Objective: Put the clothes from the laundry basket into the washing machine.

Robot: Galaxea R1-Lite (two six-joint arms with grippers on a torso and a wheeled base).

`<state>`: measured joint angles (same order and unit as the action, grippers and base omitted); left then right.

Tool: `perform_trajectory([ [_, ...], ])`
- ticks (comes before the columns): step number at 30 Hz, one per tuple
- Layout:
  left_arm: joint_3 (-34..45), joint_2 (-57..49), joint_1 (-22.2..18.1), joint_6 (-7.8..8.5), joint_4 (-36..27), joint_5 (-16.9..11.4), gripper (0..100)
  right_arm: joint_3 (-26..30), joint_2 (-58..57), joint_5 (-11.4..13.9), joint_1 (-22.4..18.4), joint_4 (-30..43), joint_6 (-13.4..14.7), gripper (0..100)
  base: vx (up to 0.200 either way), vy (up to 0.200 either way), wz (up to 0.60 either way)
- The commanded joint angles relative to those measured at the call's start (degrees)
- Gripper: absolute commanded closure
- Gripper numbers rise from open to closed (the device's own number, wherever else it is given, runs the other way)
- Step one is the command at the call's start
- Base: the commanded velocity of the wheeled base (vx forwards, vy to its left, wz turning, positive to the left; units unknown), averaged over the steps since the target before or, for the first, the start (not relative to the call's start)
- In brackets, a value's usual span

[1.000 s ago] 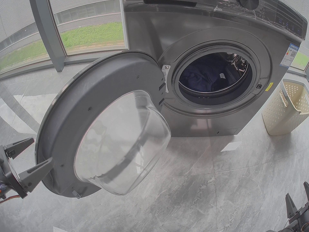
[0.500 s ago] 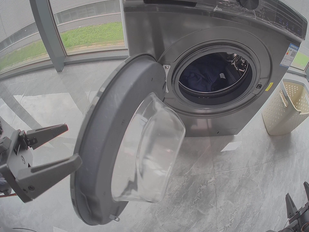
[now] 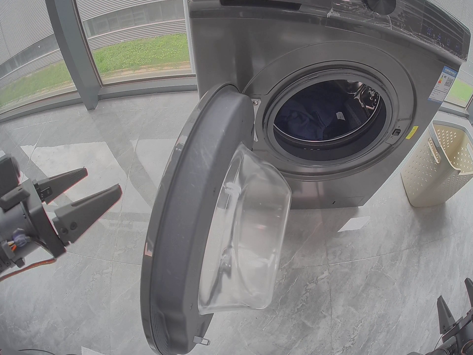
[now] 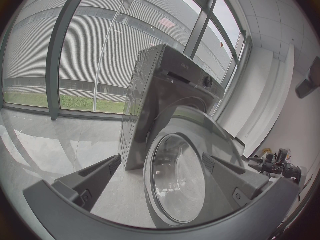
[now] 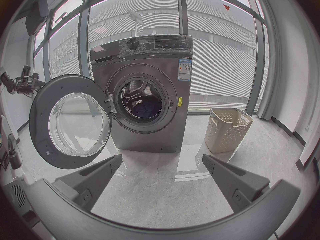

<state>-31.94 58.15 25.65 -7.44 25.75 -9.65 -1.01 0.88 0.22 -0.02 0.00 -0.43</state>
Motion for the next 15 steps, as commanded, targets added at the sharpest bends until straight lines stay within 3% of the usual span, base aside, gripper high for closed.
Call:
perform_trajectory([
  [1, 0.56, 5.13, 0.19, 1.11, 0.71, 0.16, 0, 0.92, -0.35, 0.04, 0.02, 0.0, -0.01, 0, 0.0, 0.0, 0.0],
  [7, -0.76, 12.16, 5.9, 0.76, 6.42, 0.69, 0, 0.92, -0.35, 0.04, 0.02, 0.0, -0.01, 0, 0.0, 0.0, 0.0],
  [15, -4.8, 18.32, 11.18, 0.76, 7.56, 0.69, 0, 0.92, -0.35, 0.04, 0.02, 0.0, -0.01, 0, 0.0, 0.0, 0.0],
])
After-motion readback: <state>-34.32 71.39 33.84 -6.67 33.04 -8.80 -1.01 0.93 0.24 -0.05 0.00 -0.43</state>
